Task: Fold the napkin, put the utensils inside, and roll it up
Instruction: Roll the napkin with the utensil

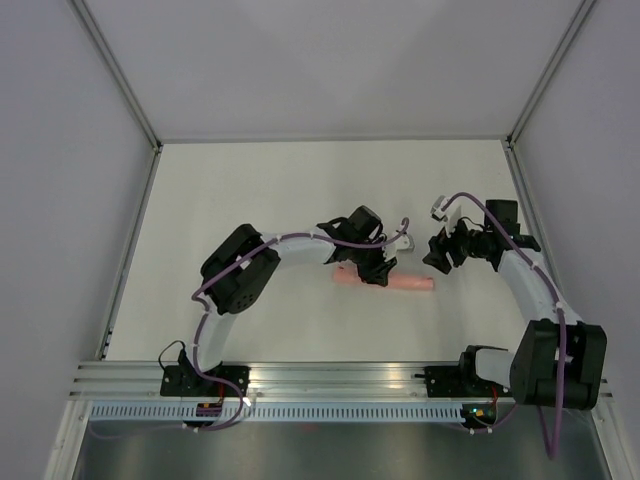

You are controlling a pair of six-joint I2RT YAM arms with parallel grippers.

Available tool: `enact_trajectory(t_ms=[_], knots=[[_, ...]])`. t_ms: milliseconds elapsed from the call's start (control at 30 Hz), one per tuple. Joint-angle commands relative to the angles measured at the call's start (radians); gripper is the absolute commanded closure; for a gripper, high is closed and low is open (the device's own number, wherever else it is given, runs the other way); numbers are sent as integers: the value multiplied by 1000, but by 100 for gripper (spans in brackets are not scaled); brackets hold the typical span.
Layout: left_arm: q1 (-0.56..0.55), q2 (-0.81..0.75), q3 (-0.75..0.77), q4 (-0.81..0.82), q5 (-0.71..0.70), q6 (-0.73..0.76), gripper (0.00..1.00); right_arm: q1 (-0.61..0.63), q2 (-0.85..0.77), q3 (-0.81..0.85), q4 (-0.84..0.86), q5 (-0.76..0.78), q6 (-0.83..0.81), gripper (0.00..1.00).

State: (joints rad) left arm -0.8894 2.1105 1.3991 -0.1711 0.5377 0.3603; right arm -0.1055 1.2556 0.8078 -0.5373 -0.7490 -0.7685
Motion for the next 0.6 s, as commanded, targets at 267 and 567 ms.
enact_trajectory(t_ms=[267, 567], knots=[[64, 261, 274, -465, 295, -66, 64, 219, -248, -255, 192, 115, -104, 29], [87, 344, 422, -562, 357, -90, 62, 474, -211, -341, 329, 342, -81, 29]])
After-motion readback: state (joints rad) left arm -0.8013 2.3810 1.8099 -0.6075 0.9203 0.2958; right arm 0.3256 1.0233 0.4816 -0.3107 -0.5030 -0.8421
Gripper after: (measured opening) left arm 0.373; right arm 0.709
